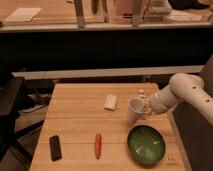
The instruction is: Place the ceramic cup in the ceramic bowl
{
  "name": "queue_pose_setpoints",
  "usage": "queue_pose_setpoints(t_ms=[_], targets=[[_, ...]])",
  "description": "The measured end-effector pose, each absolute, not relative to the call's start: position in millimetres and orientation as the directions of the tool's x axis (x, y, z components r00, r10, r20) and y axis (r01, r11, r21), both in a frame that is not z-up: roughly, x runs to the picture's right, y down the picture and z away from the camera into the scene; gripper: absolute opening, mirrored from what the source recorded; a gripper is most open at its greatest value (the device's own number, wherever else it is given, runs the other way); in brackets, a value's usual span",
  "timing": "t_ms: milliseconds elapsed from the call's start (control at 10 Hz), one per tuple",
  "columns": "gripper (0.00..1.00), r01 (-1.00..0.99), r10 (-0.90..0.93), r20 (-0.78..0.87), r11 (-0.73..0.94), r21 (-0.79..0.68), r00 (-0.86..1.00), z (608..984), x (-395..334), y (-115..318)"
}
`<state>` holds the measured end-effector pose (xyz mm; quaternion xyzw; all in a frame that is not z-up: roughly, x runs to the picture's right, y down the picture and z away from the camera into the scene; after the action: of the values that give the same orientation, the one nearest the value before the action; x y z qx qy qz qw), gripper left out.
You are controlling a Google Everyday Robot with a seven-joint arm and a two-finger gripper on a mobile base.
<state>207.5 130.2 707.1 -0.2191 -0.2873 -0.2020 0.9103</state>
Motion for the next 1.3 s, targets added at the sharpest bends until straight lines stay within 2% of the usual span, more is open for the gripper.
queue_pose_setpoints(t_ms=[1300], targets=[[0.02,0.517,-0.214,0.669,0.804,-0.293,0.712,695.3,234.7,187.1]])
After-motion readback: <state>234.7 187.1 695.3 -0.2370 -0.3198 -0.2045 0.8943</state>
